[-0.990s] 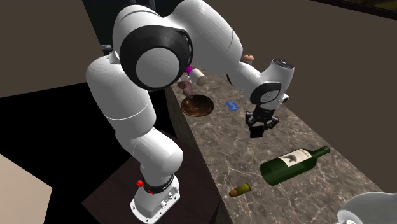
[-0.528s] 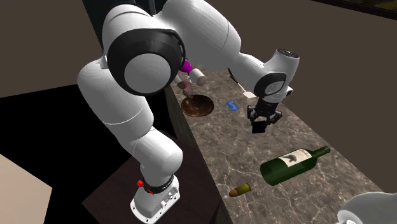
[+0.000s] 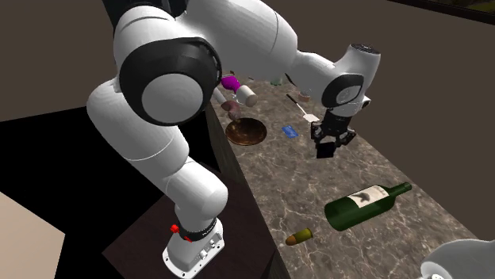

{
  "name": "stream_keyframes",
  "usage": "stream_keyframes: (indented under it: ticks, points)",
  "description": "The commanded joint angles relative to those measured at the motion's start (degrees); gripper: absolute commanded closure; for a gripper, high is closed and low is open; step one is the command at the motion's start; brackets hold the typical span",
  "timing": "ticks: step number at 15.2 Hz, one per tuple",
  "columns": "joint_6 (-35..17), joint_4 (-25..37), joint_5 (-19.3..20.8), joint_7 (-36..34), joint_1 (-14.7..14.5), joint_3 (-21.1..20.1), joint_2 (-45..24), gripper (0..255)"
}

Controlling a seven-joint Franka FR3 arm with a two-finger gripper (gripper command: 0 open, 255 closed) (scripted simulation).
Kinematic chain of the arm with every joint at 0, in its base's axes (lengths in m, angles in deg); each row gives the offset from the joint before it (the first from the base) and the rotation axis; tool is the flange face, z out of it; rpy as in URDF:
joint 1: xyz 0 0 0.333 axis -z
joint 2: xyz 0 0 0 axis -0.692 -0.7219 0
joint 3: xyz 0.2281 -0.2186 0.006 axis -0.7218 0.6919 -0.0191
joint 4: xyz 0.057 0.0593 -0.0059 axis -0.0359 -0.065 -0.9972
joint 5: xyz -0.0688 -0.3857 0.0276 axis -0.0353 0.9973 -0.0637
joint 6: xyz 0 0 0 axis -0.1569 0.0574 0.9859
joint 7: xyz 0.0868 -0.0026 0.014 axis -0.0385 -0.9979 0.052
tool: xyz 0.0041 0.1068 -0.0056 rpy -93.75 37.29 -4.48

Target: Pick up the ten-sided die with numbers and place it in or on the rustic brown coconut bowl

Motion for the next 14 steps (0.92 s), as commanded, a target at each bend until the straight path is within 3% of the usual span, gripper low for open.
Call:
stream_keyframes:
  ticks: [1,14]
  points:
    - [0.77,-0.72,0.54,-1.75,-0.36,-1.06,1.54,255]
    - [1.67,-9.24,-0.68,-21.95,-7.08,-14.93,10.53,255]
